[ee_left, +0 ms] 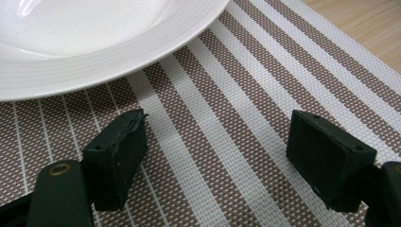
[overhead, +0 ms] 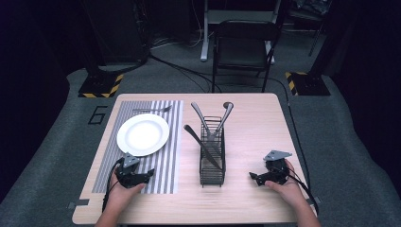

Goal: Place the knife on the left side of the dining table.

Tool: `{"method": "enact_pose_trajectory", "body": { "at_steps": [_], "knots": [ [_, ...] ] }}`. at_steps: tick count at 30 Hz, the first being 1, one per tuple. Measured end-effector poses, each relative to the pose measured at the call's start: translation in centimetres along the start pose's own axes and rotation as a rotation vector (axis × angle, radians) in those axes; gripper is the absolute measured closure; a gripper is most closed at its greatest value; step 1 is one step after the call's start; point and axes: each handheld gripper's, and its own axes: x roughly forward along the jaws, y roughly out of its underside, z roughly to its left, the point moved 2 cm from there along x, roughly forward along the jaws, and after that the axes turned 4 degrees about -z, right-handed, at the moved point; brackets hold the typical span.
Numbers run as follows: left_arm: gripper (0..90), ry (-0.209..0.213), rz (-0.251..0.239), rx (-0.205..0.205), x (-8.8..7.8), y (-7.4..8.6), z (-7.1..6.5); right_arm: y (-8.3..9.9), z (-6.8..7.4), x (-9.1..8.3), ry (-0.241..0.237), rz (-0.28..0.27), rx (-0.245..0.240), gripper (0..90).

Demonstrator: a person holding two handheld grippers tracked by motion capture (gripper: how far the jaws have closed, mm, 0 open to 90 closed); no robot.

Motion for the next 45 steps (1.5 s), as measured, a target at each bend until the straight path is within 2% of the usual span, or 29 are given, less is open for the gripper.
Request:
{"method": "enact_pose_trajectory", "body": {
  "at_steps": [21,29,31,33,36,39,41,42,45],
  "knots": [
    [21.6,-0.001,-0.005,-0.006,0.0,0.0,0.0,0.0,0.0,0.0,0.001,-0.002,0.000,0.0],
    [27.1,-0.024,-0.004,-0.028,-0.2,0.0,0.0,0.0,0.0,0.0,0.000,-0.002,0.000,0.0],
    [33.1,-0.015,0.002,-0.038,-0.4,-0.1,0.0,0.0,0.0,0.0,0.001,-0.002,-0.001,0.0],
    [33.6,0.004,0.005,-0.044,-0.7,-0.4,-0.2,0.0,0.0,0.0,0.001,-0.002,0.000,0.0],
    [36.5,0.027,0.006,-0.023,-1.4,-1.1,-1.0,0.0,0.0,0.0,0.000,-0.002,0.000,0.0],
    [38.5,0.035,-0.003,-0.021,-1.8,-1.5,-1.5,0.0,0.0,0.0,0.000,-0.001,0.000,0.0],
    [39.1,0.047,-0.007,-0.022,-2.1,-2.0,-1.8,0.0,0.0,0.0,-0.001,-0.001,0.002,0.0],
    [39.4,0.052,-0.012,-0.039,-2.2,-2.2,-2.1,0.0,0.0,0.0,0.001,-0.002,0.000,0.0],
    [40.5,0.060,-0.010,-0.040,-2.3,-2.6,-2.4,0.0,0.0,0.0,0.000,-0.002,0.000,0.0]
  ]
}}
